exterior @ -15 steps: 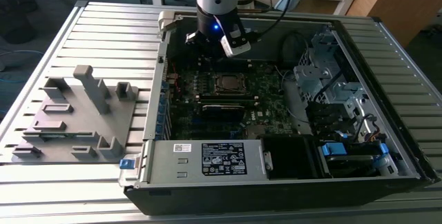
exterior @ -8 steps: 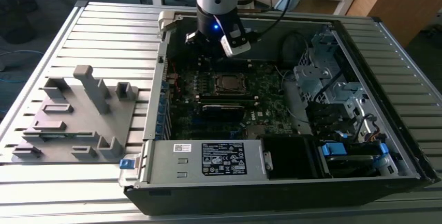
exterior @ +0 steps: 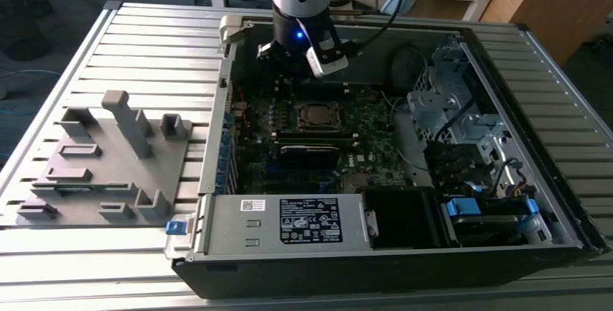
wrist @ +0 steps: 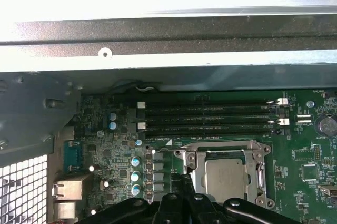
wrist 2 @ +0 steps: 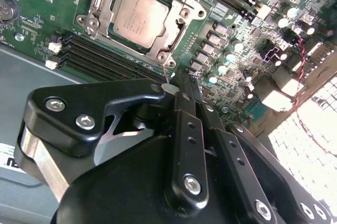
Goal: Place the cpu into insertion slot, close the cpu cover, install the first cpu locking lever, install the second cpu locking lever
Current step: 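Install the first cpu locking lever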
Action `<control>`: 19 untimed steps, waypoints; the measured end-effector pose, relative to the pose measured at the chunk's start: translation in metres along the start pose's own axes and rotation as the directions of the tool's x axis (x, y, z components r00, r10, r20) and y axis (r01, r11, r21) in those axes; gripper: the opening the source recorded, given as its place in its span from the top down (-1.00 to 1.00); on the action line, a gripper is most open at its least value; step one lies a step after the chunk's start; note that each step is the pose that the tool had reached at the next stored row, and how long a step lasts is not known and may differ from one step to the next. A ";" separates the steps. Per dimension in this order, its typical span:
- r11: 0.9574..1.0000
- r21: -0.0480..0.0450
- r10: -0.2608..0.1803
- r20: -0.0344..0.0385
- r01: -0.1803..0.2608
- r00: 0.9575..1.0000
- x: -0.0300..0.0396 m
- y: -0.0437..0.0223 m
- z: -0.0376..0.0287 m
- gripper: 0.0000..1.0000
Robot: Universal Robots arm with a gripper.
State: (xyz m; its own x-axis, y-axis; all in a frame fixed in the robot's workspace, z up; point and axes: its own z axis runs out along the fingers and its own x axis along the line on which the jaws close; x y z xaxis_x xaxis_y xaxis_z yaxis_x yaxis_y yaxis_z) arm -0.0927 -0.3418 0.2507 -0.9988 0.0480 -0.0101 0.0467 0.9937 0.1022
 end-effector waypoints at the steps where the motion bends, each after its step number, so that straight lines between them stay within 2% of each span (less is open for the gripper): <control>1: 1.000 0.000 0.000 0.000 0.000 1.000 0.0002 0.0000 -0.0001 0.77; 19: 1.000 0.000 0.000 0.000 0.000 1.000 0.0176 -0.0031 -0.0002 0.77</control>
State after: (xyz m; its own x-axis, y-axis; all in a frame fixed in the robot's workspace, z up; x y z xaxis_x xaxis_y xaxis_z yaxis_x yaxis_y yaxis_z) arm -0.1104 -0.3441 0.2504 -0.9988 0.0480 -0.0101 0.0467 0.9937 0.1019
